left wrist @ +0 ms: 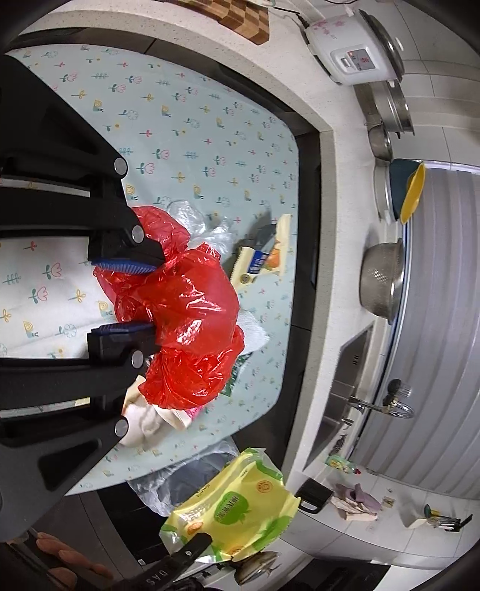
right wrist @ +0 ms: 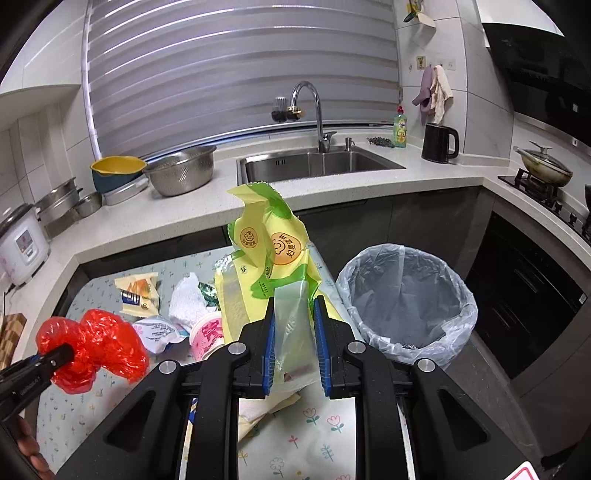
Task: Collect trash
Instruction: 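Carry red bag and snack bag over the bin and drop both in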
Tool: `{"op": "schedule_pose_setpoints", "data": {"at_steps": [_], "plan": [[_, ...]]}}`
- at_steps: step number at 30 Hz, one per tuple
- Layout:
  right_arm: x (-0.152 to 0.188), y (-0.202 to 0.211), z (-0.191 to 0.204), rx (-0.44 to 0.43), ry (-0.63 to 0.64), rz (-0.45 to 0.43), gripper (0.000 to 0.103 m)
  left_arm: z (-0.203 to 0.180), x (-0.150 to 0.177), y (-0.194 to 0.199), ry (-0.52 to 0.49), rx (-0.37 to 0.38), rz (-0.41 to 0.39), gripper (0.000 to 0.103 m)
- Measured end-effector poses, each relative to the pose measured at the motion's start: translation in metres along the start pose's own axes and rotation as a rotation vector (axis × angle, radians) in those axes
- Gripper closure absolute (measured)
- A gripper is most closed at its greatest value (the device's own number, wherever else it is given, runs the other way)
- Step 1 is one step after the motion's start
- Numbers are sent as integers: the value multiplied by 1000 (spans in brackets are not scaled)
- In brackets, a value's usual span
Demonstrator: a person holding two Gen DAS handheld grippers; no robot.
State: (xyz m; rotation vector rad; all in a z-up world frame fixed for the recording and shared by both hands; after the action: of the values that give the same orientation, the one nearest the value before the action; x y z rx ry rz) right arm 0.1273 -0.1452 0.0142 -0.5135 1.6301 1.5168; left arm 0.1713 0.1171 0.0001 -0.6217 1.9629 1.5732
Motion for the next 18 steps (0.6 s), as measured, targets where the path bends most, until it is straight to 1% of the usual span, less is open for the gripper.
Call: {"op": "schedule_pose_setpoints", "data": {"at_steps": [7,13,18], "plan": [[-4,11,-22,21,-39,-23,85,-31,-19,15,-22,49,-42,82],[-6,17,-50,56,-76,-35,85,-77,-30,12,-68,113,-45,83],[-4,16,-88,104,-122,-30,85,-122,-36,5,-117,168,-40,82]]}}
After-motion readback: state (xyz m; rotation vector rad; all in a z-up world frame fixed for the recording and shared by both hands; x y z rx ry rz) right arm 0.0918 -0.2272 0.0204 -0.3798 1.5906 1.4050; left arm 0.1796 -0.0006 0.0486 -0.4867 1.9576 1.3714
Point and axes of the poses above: each gripper's, at about its wrist camera, not at the fingertips, and y roughly against the way its jaws point, z to its left, x to its underside, the point moved 5 cm from there along -y, roughly the way its jaws point, and after that the axes turned 2 degrees about z, right-handed, at the moved point
